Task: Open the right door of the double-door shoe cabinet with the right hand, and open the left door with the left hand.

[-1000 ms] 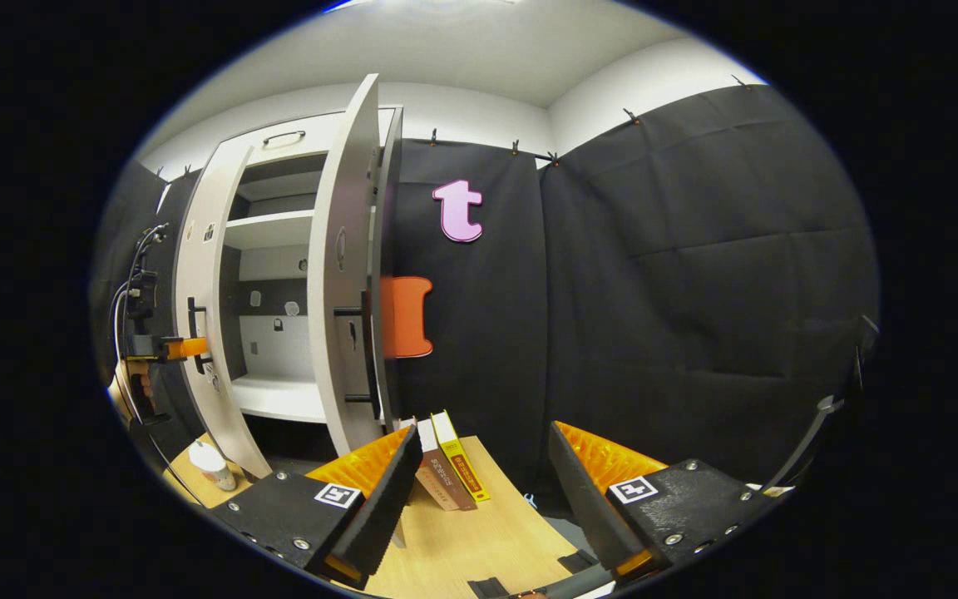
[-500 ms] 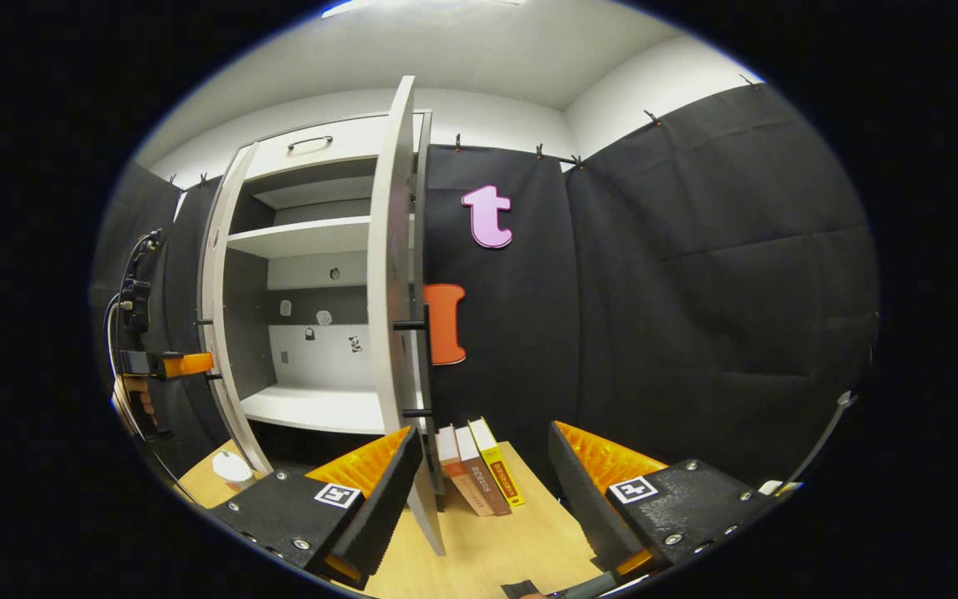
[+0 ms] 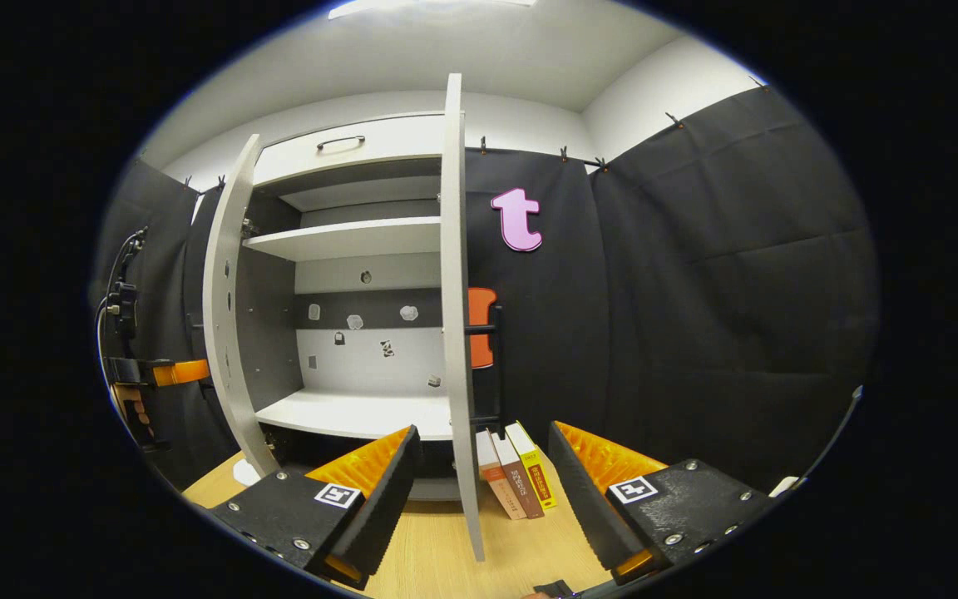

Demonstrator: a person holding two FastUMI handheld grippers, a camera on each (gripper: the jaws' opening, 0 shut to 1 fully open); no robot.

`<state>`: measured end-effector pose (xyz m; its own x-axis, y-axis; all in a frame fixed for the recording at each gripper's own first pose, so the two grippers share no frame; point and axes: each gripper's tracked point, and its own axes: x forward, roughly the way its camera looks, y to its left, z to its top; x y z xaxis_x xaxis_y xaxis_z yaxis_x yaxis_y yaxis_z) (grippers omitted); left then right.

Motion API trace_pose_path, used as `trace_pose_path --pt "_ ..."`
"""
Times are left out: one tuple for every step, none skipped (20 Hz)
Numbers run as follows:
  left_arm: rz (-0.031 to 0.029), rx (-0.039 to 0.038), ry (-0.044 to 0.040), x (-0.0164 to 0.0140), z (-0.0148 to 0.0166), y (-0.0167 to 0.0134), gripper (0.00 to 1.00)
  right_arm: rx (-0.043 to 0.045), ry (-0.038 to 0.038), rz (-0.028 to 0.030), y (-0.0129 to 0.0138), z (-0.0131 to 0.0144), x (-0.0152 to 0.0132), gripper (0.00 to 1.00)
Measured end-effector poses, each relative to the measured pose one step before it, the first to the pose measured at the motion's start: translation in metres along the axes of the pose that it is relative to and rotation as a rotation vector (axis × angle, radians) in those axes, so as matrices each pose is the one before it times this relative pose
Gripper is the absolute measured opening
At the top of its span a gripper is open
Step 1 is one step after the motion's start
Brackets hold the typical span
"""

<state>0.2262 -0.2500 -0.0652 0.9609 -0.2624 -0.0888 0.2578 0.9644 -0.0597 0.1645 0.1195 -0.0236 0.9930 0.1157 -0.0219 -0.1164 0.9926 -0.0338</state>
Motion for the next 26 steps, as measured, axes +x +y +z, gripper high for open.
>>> trace_pose_path --pt "0.00604 0.01102 -0.00185 -0.00045 0.00012 0.00084 0.10 0.00026 0.00334 0.00659 0.00377 -0.00005 0.00225 0.93" --pt "0.00484 0.01364 -0.00149 -0.00108 -0.00032 0.00128 0.10 -0.00130 0.00092 0.00358 0.00502 0.00025 0.00175 0.93" --pt "0.00499 0.00748 -0.00039 -0.00142 -0.00023 0.00115 0.09 -0.00008 -0.00192 -0.00123 0.00339 0.00067 0.00109 0.93" --pt "0.00436 0.00227 0.00069 -0.00167 -0.00066 0.00112 0.09 0.00049 -0.00249 0.00172 0.00414 0.00048 0.00042 0.93" --pt "0.00725 -0.00007 -0.00138 -0.00318 -0.00039 0.00229 0.09 0.00114 -0.00061 0.00168 0.00430 -0.00015 0.00050 0.93" --pt "0.00843 0.00612 -0.00176 -0.00060 0.00092 0.00444 0.09 0.00103 -0.00105 0.00172 0.00464 -0.00062 -0.00086 0.88" --pt "0.01605 0.00666 -0.00462 0.00029 -0.00041 0.00594 0.07 0.00007 -0.00103 0.00162 0.00433 -0.00029 0.00193 0.93" --pt "0.01246 0.00571 -0.00417 0.00013 0.00184 0.00852 0.07 -0.00062 -0.00079 0.00241 0.00590 -0.00018 -0.00101 0.93" --pt "0.01137 -0.00507 -0.00183 0.00038 0.00137 0.00700 0.07 -0.00200 -0.00116 0.00309 0.00484 0.00118 0.00228 0.93" --pt "0.00852 -0.00791 0.00029 -0.00347 -0.00053 0.00735 0.07 -0.00160 -0.00166 0.00180 0.00388 0.00107 0.00138 0.93" --pt "0.00756 -0.01020 0.00152 -0.00167 0.00010 0.00772 0.07 -0.00137 -0.00132 0.00378 0.00484 0.00109 0.00296 0.88" --pt "0.00839 -0.00848 -0.00092 -0.00242 -0.00025 0.01065 0.07 -0.00183 -0.00275 0.00412 0.00499 -0.00023 0.00094 0.88" --pt "0.00854 -0.00001 0.00109 -0.00097 -0.00010 0.00752 0.06 -0.00253 -0.00172 0.00396 0.00557 0.00118 0.00275 0.88" --pt "0.00942 0.00525 0.00108 -0.00073 -0.00020 0.00938 0.06 -0.00284 -0.00107 0.00348 0.00588 0.00017 0.00140 0.99" --pt "0.00965 0.00916 0.00007 -0.00030 -0.00050 0.00732 0.06 -0.00339 -0.00042 0.00398 0.00638 -0.00034 0.00142 0.98" --pt "0.00817 0.00496 -0.00012 -0.00044 -0.00054 0.01125 0.07 -0.00339 0.00053 0.00190 0.00442 0.00014 0.00058 0.88" --pt "0.00545 -0.00222 0.00082 0.00042 0.00047 0.00772 0.06 -0.00177 0.00027 0.00170 0.00500 0.00004 0.00065 0.88" --pt "-0.00171 -0.01101 0.00053 0.00006 -0.00023 0.00778 0.06 0.00028 0.00098 0.00248 0.00299 -0.00075 -0.00010 0.88" --pt "-0.00737 -0.01367 0.00382 0.00016 -0.00043 0.00226 0.06 -0.00027 0.00277 0.00258 0.00200 -0.00148 0.00087 0.88" --pt "-0.00854 -0.00670 -0.00008 -0.00035 0.00028 0.00115 0.06 -0.00160 0.00396 0.00104 0.00201 -0.00088 0.00037 0.93" --pt "-0.00515 0.00063 0.00151 0.00014 -0.00088 0.00162 0.06 -0.00329 0.00249 0.00032 0.00251 0.00026 0.00077 0.93" --pt "-0.00245 0.00319 -0.00014 0.00033 0.00054 0.00166 0.06 -0.00335 0.00303 -0.00051 0.00182 -0.00007 0.00091 0.93" --pt "-0.00292 -0.00089 0.00162 -0.00161 -0.00027 0.00051 0.06 -0.00161 0.00120 -0.00037 0.00136 0.00068 0.00209 0.93" --pt "-0.00530 -0.01051 0.00141 -0.00158 0.00000 0.00060 0.06 0.00104 -0.00255 -0.00150 -0.00006 0.00186 0.00115 0.93" --pt "-0.00882 -0.01417 0.00358 -0.00322 -0.00012 0.00105 0.06 0.00179 -0.00222 -0.00172 -0.00022 0.00216 0.00216 0.93" --pt "-0.00851 -0.01436 0.00737 -0.00517 -0.00026 0.00124 0.06 -0.00130 -0.00174 -0.00044 -0.00037 0.00245 0.00062 0.93"
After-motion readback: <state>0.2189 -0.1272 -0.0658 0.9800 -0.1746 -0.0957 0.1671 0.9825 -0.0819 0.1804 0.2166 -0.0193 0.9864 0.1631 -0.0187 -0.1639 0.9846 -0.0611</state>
